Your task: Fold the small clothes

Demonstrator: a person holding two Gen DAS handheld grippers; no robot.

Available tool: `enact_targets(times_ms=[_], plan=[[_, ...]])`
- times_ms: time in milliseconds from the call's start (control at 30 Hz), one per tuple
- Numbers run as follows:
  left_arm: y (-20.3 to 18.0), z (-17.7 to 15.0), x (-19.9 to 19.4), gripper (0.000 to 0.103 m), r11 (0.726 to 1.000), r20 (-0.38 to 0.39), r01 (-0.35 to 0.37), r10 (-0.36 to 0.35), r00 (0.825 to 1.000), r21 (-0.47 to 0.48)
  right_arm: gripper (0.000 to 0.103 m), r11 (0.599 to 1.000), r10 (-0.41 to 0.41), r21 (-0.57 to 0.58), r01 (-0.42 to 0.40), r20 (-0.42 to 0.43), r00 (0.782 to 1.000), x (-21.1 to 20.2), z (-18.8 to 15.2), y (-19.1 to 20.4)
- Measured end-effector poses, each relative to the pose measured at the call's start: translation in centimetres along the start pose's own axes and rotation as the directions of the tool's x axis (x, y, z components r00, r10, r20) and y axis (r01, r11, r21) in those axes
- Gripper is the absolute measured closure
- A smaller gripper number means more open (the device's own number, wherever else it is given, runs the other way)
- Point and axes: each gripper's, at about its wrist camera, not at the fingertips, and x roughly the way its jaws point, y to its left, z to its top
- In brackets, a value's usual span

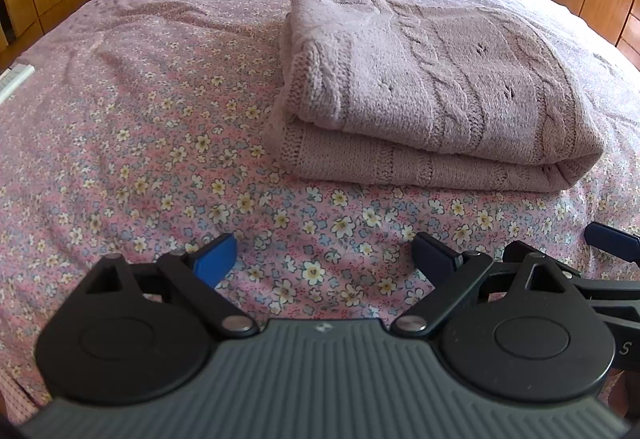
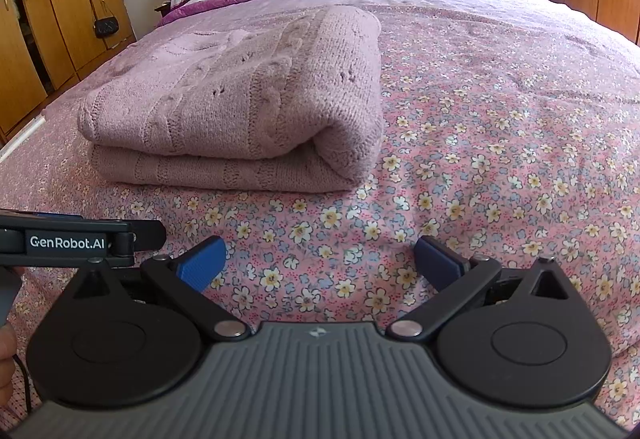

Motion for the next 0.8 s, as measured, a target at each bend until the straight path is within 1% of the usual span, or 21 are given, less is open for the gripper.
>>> enact_targets(times_ms=[800], plan=[[-0.32,-0.15,-0.02,0.007,1.0,0.001,-0.01,0.01,1.0,0.006,0.0,1.0,0.001,-0.005,-0.001,-0.004,1.0,0.01,-0.06,0.02]])
